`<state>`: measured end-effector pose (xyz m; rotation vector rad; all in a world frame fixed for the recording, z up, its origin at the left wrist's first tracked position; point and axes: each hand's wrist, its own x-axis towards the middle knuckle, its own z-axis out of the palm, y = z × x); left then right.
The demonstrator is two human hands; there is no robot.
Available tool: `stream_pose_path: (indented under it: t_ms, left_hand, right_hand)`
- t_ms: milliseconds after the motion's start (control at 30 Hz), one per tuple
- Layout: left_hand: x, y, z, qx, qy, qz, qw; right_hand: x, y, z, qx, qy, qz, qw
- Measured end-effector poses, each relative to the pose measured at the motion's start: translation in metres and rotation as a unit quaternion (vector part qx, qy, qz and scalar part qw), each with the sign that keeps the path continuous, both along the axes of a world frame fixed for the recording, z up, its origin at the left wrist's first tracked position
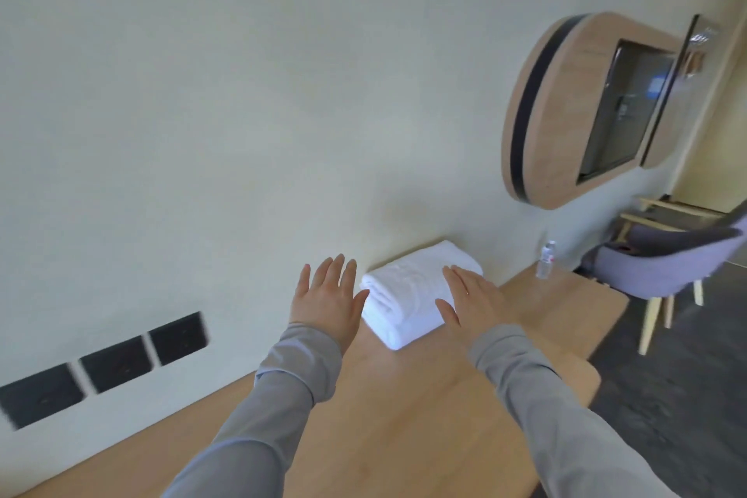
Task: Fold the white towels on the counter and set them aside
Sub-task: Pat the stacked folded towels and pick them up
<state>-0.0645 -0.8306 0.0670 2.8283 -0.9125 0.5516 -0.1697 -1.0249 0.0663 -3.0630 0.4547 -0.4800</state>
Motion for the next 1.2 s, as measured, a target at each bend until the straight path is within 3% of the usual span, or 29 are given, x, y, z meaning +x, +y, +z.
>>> stream_pose_path:
  t_ms: [233, 600, 1000, 1200]
  left_hand:
    - [0.055, -0.097, 0.001, -0.027, 0.007, -0.006, 1.000]
    - [0.126, -0.184, -0.002, -0.034, -0.006, 0.015, 0.999]
    - [0.161, -0.232, -0.075, 0.008, 0.065, 0.170, 0.983]
    - [0.151, -0.281, -0.122, -0.033, 0.126, 0.229, 0.965]
  right_hand:
    - [0.040, -0.102, 0.016, -0.058, -0.024, -0.037, 0.997]
    - [0.131, -0.181, 0.009, -0.051, -0.014, 0.017, 0.998]
    - [0.234, -0.278, -0.062, 0.029, 0.055, 0.129, 0.990]
    - [0.255, -0.333, -0.119, 0.065, 0.116, 0.158, 0.978]
